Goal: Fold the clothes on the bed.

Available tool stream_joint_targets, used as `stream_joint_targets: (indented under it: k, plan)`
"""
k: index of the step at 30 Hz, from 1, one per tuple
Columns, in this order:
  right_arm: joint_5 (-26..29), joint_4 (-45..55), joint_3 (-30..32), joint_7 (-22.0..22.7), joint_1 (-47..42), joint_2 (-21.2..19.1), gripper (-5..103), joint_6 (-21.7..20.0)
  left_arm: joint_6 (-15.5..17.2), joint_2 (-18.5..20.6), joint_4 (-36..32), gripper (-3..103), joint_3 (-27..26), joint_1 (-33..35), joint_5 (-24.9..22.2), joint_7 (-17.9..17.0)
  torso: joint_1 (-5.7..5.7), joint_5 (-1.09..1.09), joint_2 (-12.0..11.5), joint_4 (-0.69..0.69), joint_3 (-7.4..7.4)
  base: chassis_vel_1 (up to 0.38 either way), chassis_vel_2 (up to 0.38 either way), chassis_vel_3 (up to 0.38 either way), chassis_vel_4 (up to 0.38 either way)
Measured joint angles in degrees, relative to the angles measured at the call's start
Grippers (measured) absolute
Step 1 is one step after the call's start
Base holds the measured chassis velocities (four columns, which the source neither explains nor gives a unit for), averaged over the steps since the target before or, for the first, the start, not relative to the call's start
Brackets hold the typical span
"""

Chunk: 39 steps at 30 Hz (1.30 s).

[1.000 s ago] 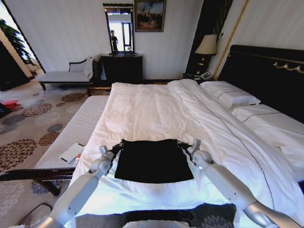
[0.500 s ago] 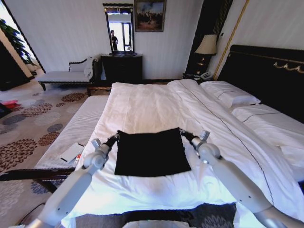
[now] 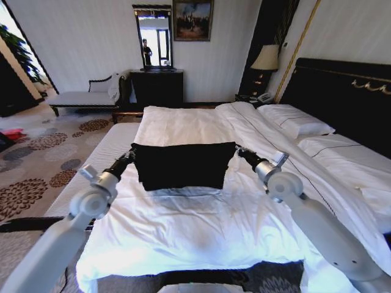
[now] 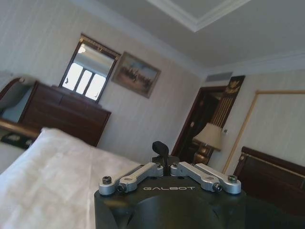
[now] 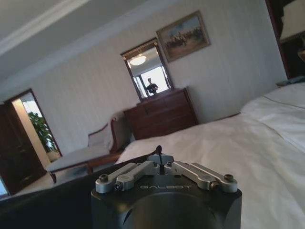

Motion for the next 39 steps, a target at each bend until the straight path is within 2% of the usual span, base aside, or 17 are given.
stream_joint_targets:
  k: [7,14,17,22,24,27,32,36,37,39]
  plan:
    - [3.4,7.8,5.1,2.3,-4.3,-1.9,0,-0.6,0.1,0.3,-7.0,2,-5.8,4.5,-2.2,-2.6,0.00,0.00,0.0,-0.02,0.00,0.000,0.000,0.000,0.000]
    - [5.1,14.7,14.2,3.9,-13.9,-3.2,0,-1.9,0.2,-0.4,-11.7,2,-10.1,11.6,-2.5,-3.8,0.00,-0.01,0.0,-0.01,0.00,0.000,0.000,0.000,0.000]
    - [5.6,17.0,17.6,4.6,-18.3,-3.1,0,-2.5,0.2,-1.5,-13.4,2,-11.3,14.0,-2.3,-4.2,0.00,0.01,0.0,-0.01,0.00,0.000,0.000,0.000,0.000]
    - [6.8,23.1,25.2,6.6,-29.5,-1.2,0,-4.8,0.0,-5.4,-17.8,2,-12.7,21.2,-0.1,-4.5,-0.01,0.00,0.0,-0.02,-0.01,0.000,0.000,0.000,0.000]
    - [7.0,23.7,25.7,6.9,-30.4,-0.8,0,-5.2,0.0,-5.9,-18.2,2,-12.6,22.1,0.3,-4.6,-0.01,0.00,0.0,0.00,-0.01,0.000,0.000,0.000,0.000]
    - [7.1,23.9,25.6,7.4,-31.1,0.0,0,-5.7,0.0,-6.6,-18.2,2,-11.8,22.8,1.0,-4.7,-0.02,0.00,0.0,0.00,-0.01,0.000,0.000,0.000,0.000]
    - [6.9,19.2,20.0,8.3,-26.8,0.8,0,-6.0,0.4,-6.2,-14.4,2,-8.3,19.5,0.3,-6.3,-0.01,0.01,0.0,-0.01,0.00,0.000,0.000,0.000,0.000]
    - [6.1,10.9,12.5,8.1,-18.5,1.7,0,-6.1,0.7,-5.6,-5.3,2,-1.1,13.2,0.7,-6.3,0.01,0.00,0.0,0.01,0.02,0.000,0.000,0.000,0.000]
    - [6.1,10.9,12.5,8.1,-18.5,1.7,0,-6.1,0.7,-5.6,-5.3,2,-1.1,13.2,0.7,-6.3,0.01,0.00,0.0,0.01,0.02,0.000,0.000,0.000,0.000]
    - [5.7,6.7,9.5,7.3,-15.0,2.1,0,-6.1,0.7,-5.7,-1.0,2,2.7,9.7,1.7,-5.7,0.01,-0.01,0.0,0.00,0.02,0.000,0.000,0.000,0.000]
